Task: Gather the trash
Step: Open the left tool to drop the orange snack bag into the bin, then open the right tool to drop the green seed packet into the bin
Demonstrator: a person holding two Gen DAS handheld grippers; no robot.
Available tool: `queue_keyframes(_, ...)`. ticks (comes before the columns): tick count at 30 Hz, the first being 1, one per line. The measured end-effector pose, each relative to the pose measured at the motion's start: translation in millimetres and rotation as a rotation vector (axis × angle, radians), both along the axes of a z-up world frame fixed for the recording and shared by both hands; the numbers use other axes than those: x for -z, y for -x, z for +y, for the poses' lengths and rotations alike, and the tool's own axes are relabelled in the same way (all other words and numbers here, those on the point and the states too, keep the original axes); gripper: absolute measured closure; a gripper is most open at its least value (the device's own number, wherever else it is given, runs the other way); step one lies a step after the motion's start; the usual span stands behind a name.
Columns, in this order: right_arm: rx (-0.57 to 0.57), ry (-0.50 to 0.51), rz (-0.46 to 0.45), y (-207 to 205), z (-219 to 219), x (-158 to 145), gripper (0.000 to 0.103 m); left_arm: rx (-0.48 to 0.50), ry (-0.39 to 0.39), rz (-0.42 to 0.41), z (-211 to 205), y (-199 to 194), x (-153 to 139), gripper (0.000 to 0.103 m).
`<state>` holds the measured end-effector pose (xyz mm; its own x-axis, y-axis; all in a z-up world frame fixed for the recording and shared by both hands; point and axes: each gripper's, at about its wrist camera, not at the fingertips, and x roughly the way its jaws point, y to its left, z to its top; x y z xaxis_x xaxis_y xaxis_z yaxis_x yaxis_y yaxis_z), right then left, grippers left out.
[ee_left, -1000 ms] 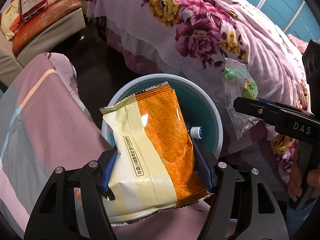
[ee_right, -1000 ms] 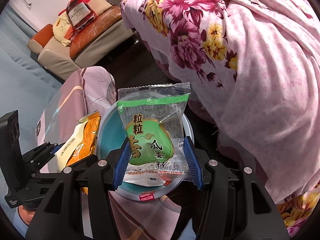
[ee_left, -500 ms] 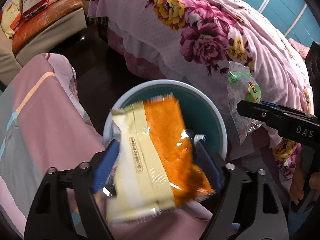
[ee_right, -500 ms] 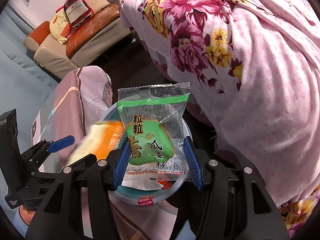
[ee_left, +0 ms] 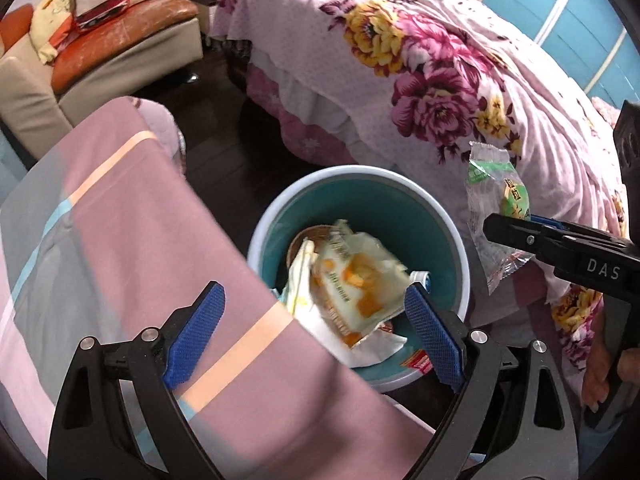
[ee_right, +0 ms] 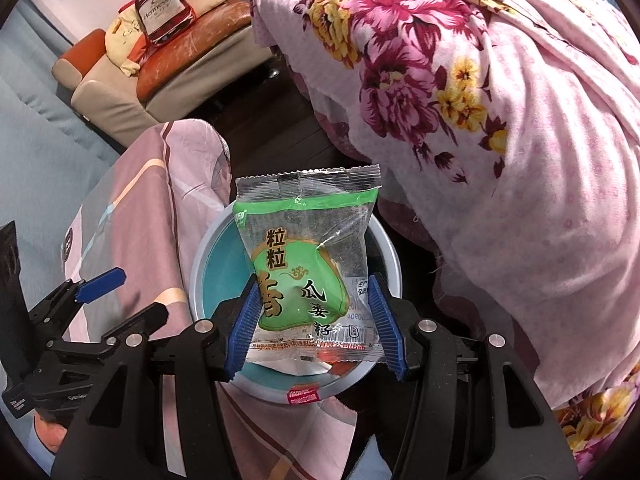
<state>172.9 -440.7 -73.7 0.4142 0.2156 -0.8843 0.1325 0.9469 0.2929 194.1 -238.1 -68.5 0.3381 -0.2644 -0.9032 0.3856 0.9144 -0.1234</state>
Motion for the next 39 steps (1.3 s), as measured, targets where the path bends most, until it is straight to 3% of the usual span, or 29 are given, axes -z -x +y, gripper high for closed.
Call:
queue_keyframes(14,-0.053,0.056,0.0,-3,32,-7,0.051,-0.093,0.019,-0.04,43,11,-9,0.011)
queue_keyframes(33,-0.084,0.134,0.03,-17,62,2,0.046,-0.161,0.013,-0.032,86,8,1,0.011)
queue_keyframes(37,-0.086,0.141,0.037,-20,64,5,0.029,-0.166,0.017,-0.021,89,7,5,0.011)
queue_keyframes(39,-0.079,0.135,0.034,-19,64,3,0.029,-0.168,0.02,-0.013,91,6,6,0.011)
